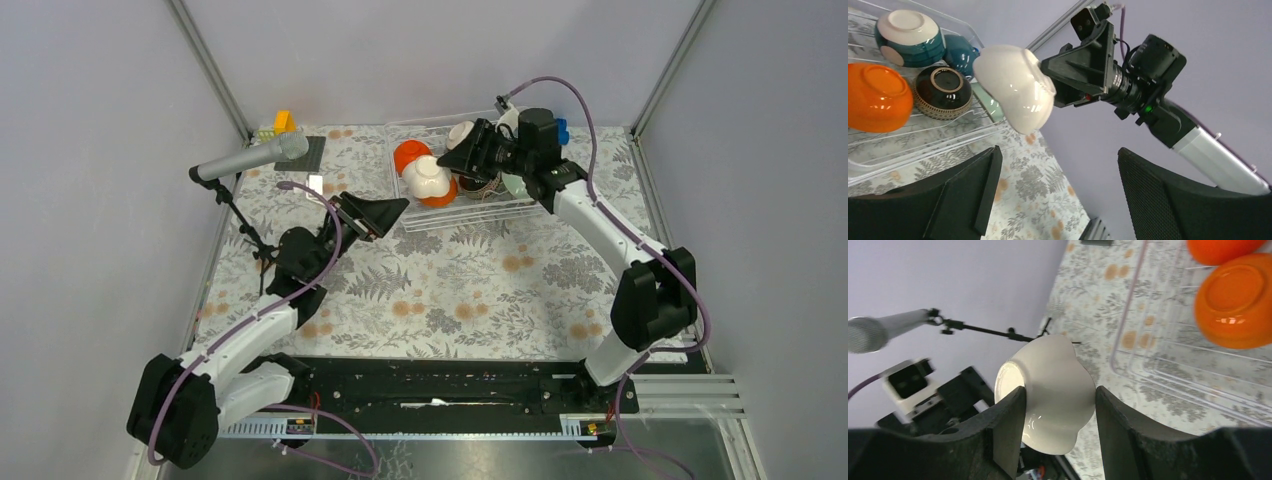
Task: Unload the bowls from the dish rack
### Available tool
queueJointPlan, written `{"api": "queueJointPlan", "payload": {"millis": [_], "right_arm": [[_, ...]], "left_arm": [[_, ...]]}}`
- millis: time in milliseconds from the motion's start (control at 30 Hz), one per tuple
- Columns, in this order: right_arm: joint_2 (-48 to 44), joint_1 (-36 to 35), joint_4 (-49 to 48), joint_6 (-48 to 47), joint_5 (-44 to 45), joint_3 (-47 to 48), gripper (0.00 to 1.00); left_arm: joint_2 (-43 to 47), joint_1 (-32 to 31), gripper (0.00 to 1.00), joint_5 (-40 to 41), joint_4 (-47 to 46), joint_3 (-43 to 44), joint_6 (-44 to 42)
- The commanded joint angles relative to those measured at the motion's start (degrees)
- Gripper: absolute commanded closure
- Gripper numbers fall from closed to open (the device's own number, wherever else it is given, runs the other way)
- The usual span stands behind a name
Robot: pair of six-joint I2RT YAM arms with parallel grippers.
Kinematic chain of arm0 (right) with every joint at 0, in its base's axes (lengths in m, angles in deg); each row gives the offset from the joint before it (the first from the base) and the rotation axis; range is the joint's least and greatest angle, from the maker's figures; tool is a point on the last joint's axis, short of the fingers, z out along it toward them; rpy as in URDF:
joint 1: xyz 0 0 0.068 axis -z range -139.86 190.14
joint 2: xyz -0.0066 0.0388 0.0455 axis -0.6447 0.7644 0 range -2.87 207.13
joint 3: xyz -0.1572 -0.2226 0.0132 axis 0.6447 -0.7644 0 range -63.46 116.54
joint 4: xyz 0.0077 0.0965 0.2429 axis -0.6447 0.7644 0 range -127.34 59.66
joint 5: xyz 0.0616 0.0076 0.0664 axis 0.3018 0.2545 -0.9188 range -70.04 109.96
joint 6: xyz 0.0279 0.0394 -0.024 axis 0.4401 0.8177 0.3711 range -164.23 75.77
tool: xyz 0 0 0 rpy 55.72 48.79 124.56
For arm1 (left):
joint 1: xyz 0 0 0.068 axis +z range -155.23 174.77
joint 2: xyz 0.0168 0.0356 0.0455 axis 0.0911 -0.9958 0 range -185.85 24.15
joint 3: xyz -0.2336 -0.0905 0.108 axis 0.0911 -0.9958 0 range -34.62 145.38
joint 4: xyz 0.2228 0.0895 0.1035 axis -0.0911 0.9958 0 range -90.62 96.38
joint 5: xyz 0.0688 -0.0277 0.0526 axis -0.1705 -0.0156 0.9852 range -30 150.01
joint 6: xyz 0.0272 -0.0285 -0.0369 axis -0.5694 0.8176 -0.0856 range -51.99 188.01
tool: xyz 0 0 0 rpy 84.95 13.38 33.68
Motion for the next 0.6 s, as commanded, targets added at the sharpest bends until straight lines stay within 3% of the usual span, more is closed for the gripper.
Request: {"api": "queueJointPlan", "payload": {"millis": [0,333,467,567], "right_arm": [[-4.3,0.8,-13.5,10.6,-8.0,-1.9,0.62],[-3.3,0.8,-23.0,20.7,-12.7,-5.6,0.63],[-0.9,1.1,-11.2,13.5,-3.0,-3.1,0.62],[0.1,2.4,-2.2,4.7,0.1,-3.3,0.61]], "left_arm": [[-2.6,0.4,0.1,-2.2,-5.4,3.5,7.3],[-8.5,0.5,0.18,-3.4,-16.0,6.1,13.0],[-10.2,0.5,0.19,3.8,-6.8,8.0,8.8],[-13.6,1.5,0.28,4.4,4.7,10.1,4.0]]}}
